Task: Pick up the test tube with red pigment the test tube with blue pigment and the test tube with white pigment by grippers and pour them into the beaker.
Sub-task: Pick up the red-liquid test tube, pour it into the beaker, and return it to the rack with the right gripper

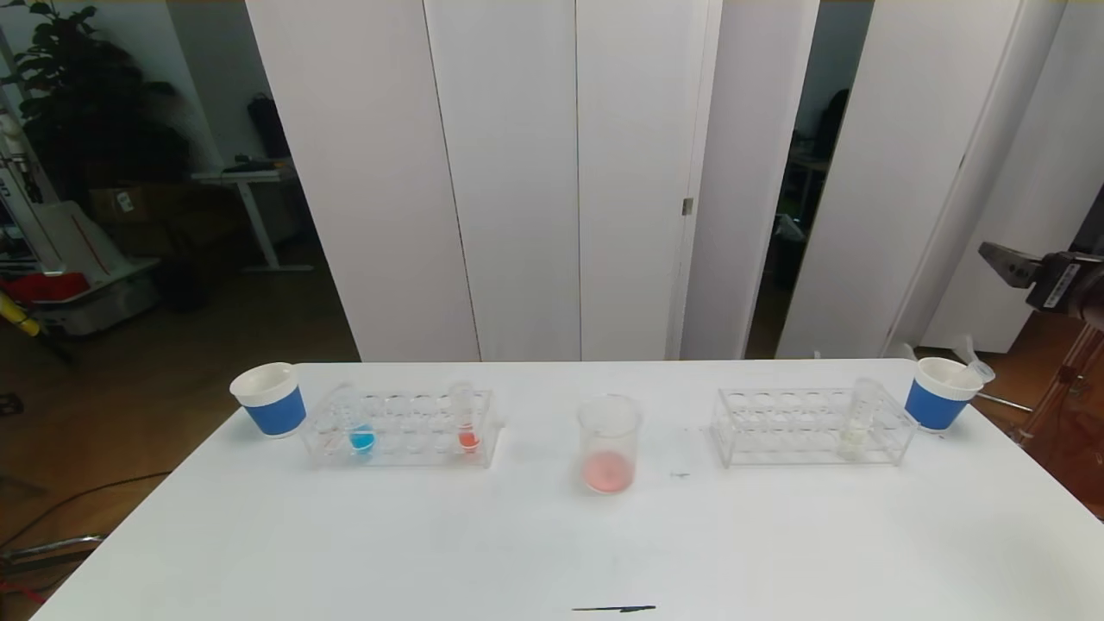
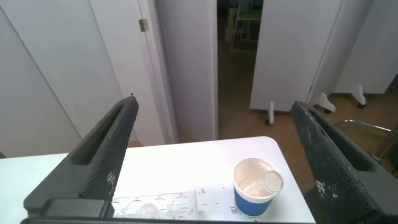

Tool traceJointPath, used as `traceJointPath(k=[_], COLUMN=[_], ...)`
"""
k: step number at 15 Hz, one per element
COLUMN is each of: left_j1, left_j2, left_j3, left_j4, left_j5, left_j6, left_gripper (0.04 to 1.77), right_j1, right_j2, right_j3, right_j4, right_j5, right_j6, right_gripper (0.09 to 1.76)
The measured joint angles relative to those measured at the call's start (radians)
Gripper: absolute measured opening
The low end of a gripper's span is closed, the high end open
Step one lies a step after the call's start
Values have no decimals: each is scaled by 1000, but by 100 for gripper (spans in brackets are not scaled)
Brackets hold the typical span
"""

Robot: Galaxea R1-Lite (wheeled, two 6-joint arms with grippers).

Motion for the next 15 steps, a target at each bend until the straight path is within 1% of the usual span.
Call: traceJointPath(k=[3,5,8,10,12,15], left_j1=[0,0,0,0,0,0], left_j2=[0,0,0,0,0,0], left_j3=[0,0,0,0,0,0], left_j4=[0,0,0,0,0,0], left_j5=[0,0,0,0,0,0], left_j6=[0,0,0,0,0,0], left_gripper=[175,175,175,175,175,175], right_j1=[59,104,138,146,154,194], right_j2=[-259,-437,-706,-881,-1057,-1286], right_j3=[132,213,309,365,419,500], right_j4=[93,164,275,358,469,635], right_j5=[58,75,93,96,87,57], right_j6=[-6,-17,-30,-34,-37,-40], right_gripper=[175,175,175,175,175,175])
